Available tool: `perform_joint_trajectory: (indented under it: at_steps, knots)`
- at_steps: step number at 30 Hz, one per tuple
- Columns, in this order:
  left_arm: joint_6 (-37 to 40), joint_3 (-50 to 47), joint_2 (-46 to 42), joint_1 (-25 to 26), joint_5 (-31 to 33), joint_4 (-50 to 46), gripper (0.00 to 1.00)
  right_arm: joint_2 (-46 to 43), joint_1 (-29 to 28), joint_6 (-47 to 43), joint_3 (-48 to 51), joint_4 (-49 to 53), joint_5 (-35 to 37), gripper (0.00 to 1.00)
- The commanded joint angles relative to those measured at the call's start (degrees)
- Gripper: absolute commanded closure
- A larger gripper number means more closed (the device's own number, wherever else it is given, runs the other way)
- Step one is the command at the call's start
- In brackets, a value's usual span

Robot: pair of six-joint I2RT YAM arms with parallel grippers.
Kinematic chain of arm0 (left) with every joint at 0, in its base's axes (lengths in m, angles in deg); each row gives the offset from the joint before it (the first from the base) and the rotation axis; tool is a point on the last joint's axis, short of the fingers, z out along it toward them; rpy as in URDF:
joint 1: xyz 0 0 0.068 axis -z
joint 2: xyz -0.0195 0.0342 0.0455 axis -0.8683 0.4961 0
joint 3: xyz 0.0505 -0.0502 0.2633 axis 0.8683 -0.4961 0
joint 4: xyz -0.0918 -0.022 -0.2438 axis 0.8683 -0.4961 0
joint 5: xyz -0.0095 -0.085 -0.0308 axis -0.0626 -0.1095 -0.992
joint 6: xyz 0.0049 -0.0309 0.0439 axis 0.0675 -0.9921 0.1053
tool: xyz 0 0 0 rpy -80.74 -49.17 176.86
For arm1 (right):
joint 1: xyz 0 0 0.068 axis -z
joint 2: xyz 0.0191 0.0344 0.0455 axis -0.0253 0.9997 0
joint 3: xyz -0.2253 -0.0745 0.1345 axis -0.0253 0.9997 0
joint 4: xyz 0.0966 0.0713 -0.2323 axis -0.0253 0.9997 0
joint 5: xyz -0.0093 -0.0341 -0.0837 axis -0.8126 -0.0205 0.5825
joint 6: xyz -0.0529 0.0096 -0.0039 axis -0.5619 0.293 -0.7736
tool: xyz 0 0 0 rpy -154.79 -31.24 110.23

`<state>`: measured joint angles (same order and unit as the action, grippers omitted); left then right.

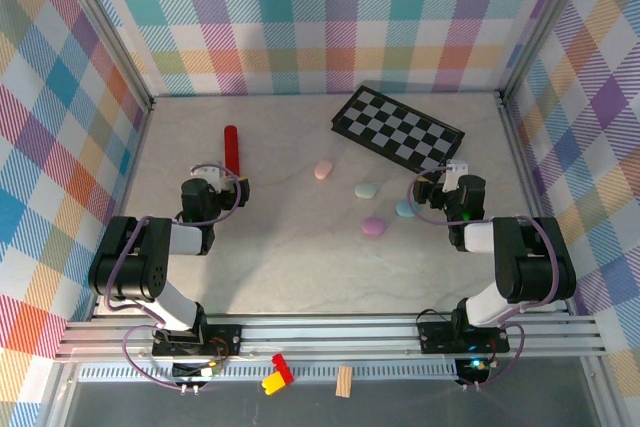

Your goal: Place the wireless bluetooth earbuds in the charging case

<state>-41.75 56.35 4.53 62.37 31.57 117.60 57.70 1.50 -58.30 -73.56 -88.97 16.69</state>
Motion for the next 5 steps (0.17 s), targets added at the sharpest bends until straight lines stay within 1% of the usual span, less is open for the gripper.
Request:
perform_joint_trajectory:
  at_steps: [1,5]
  knots:
    - [-0.35,0.62,0.17,0.15,0.62,-0.72,0.0,-0.27,0.11,0.52,-0.88,-2.07,-1.27,0.01]
    - [-0.35,0.44,0.03,0.1,0.62,-0.54,0.0,-0.44,0.1,0.56,-0.71,-2.33,-1.27,0.01]
